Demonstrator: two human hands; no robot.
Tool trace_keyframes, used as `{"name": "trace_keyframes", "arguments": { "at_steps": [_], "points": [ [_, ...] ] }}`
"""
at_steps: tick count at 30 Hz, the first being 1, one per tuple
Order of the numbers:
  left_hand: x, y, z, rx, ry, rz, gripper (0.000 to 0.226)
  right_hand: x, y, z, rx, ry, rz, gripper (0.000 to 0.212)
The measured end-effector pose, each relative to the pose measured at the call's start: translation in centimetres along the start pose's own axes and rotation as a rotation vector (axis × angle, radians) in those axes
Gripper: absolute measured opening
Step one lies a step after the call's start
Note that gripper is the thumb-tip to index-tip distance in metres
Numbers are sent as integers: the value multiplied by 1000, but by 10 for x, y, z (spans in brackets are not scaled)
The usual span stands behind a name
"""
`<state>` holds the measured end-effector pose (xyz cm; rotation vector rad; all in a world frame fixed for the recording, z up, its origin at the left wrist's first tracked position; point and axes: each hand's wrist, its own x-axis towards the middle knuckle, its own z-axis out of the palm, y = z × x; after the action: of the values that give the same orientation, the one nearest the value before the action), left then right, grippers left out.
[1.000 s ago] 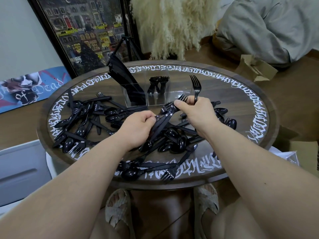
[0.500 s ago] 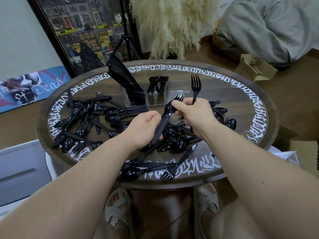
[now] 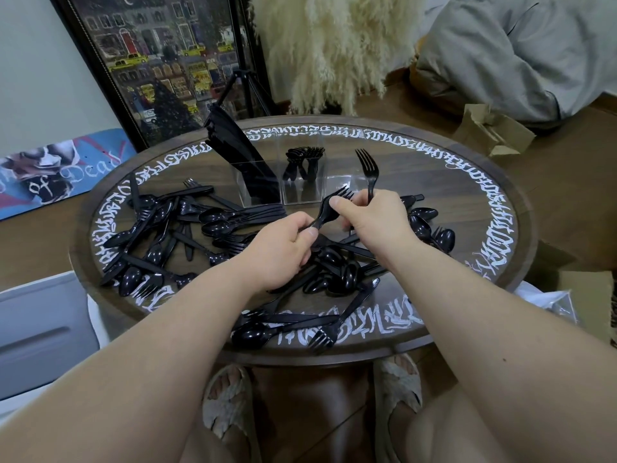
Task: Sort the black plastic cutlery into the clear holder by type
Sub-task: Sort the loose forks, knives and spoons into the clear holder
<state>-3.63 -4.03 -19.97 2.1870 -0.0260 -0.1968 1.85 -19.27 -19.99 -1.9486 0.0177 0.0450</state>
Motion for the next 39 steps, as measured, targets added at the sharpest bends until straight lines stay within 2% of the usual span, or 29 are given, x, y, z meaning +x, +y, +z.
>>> {"name": "trace_keyframes", "arguments": {
  "at_steps": [4, 10, 11, 13, 16, 18, 21, 24, 26, 30, 33, 36, 39],
  "points": [
    [1, -1, -5, 57, 87, -29, 18, 2, -2, 0, 19, -46, 92, 44],
    [6, -2, -11, 100, 211, -117, 26, 1, -1, 0, 159, -97, 81, 20],
    [6, -3, -12, 101, 217, -123, 26, 1, 0, 0, 171, -125, 86, 24],
    [7, -6, -11, 97, 213, -139, 26, 0, 0, -3, 165, -152, 91, 31],
    [7, -9, -10, 95, 198, -155, 26, -1, -5, -4, 252, -135, 125, 17],
    [6, -8, -10, 100, 190, -159, 26, -2, -9, -1, 318, -117, 139, 22],
    [6, -6, -8, 101, 183, -153, 26, 1, -10, 0, 236, -87, 95, 32],
    [7, -9, -8, 61, 181, -159, 27, 1, -11, -1, 258, -110, 49, 27],
    [8, -10, -8, 29, 175, -160, 27, -1, -11, 0, 316, -139, 31, 20],
    [7, -7, -6, -41, 140, -143, 27, -3, -11, 0, 523, -160, 124, 13],
    [6, -6, -5, -68, 113, -129, 32, -5, -12, 1, 588, -196, 167, 12],
    [5, -5, -3, -93, 96, -98, 37, -6, -12, 1, 571, -182, 167, 13],
    [4, -2, -3, 13, 47, -33, 34, -5, -9, 4, 434, -106, 111, 21]
  ]
}}
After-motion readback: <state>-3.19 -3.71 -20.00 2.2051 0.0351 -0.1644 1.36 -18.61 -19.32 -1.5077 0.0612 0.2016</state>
